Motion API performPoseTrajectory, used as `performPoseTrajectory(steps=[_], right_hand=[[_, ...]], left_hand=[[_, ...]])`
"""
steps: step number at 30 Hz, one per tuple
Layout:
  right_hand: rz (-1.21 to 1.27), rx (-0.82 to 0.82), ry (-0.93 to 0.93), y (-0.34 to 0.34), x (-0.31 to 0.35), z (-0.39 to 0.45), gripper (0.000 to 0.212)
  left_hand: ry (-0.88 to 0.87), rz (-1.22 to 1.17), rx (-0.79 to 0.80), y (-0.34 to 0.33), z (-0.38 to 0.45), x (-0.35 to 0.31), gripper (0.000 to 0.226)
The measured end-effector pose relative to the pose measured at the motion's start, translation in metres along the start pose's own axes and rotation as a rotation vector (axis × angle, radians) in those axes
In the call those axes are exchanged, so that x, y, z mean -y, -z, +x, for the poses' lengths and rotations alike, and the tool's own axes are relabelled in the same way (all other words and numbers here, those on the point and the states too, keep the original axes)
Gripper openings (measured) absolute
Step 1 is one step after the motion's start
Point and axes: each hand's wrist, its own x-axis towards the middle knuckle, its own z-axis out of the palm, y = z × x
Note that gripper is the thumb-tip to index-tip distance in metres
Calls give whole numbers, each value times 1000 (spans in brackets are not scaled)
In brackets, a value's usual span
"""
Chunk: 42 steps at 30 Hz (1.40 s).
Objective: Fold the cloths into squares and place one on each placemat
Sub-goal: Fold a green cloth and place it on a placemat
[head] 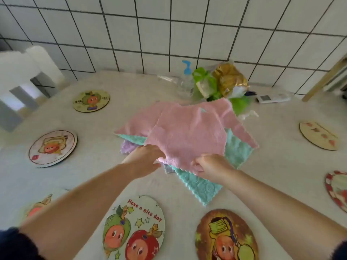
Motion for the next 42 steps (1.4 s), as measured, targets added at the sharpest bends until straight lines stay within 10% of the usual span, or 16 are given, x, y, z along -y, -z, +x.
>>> performPoseTrajectory(steps=[5, 15, 23, 32, 42], right_hand=[[-53, -156, 15, -42, -13, 17, 36], [-38, -470, 134, -54, -24, 20, 5], [-432, -331, -49, -19, -21, 7, 27], [-419, -808, -295, 44, 3, -56, 34], [-392, -1090, -198, 88, 25, -142, 15]], left_hand=[[-103, 105, -136, -41, 16, 11, 39], [-375, 145, -424, -56, 39, 36, 16], [-185, 470, -459, -8, 32, 36, 21], [-7, 77, -765, 54, -10, -17, 28], [-181, 235, -947, 120, -90, -48, 17]])
